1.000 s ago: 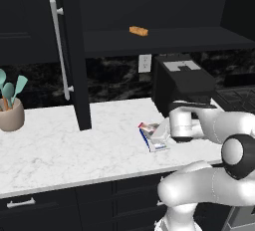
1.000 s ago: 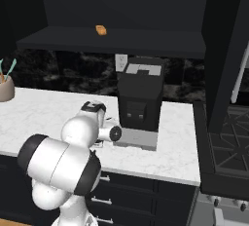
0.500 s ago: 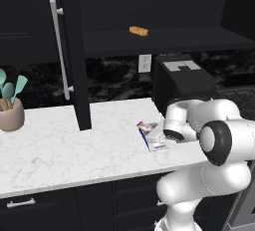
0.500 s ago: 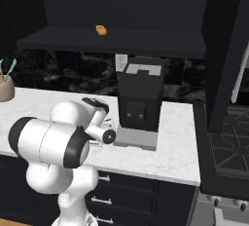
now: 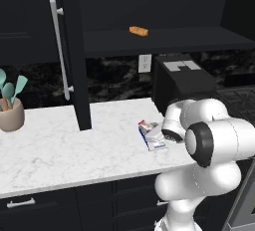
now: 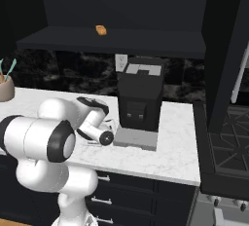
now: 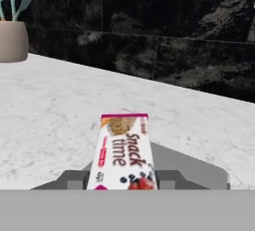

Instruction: Pick the bar and place it on the digital scale for weighing, and close the cabinet.

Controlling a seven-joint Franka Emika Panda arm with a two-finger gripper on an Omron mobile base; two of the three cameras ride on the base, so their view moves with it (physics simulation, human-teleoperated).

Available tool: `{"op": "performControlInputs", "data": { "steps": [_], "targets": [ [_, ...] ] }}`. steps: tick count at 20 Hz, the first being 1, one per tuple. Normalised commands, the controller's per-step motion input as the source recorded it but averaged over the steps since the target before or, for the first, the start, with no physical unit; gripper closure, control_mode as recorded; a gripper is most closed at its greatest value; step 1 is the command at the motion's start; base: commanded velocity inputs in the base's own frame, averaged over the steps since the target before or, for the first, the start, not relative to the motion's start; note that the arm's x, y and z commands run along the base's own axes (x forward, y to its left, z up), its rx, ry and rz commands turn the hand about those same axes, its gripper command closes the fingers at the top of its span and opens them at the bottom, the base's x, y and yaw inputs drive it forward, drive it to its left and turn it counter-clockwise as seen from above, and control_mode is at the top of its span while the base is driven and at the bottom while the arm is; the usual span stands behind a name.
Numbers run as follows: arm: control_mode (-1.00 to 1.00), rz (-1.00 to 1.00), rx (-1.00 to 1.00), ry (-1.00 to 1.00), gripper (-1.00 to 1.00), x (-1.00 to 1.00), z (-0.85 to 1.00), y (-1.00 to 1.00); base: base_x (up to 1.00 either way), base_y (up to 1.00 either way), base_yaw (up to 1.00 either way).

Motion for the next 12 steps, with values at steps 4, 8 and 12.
{"op": "performControlInputs", "data": {
  "steps": [4,8,12],
  "targets": [
    [-1.00,-0.01,0.00,0.00,1.00,0.00,0.00,-0.20,0.00,0.00,0.00],
    [-1.00,-0.03,0.00,0.00,-1.00,0.04,0.00,-0.08,0.00,0.00,0.00],
    [-1.00,-0.01,0.00,0.00,-1.00,0.01,-0.02,0.09,0.00,0.00,0.00]
  ]
}}
